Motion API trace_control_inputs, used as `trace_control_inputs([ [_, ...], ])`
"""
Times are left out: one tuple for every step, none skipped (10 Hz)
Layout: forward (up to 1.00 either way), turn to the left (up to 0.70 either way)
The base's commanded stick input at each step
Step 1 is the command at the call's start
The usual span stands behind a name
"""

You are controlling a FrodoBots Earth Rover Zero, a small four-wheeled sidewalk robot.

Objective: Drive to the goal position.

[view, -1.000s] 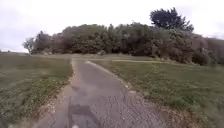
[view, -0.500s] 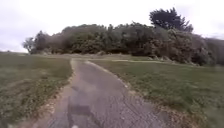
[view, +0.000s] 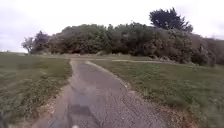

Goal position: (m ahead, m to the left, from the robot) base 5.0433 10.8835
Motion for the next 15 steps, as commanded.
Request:
trace_control_inputs([
  [0.0,0.0],
  [0.0,0.6],
  [0.0,0.67],
  [0.0,0.7],
  [0.0,0.7],
  [0.0,0.7],
  [0.0,0.7],
  [0.0,0.7],
  [0.0,0.7],
  [0.0,0.7],
  [0.0,0.17],
  [0.0,0.03],
  [0.0,0.0],
  [0.0,0.0],
  [0.0,0.0],
])
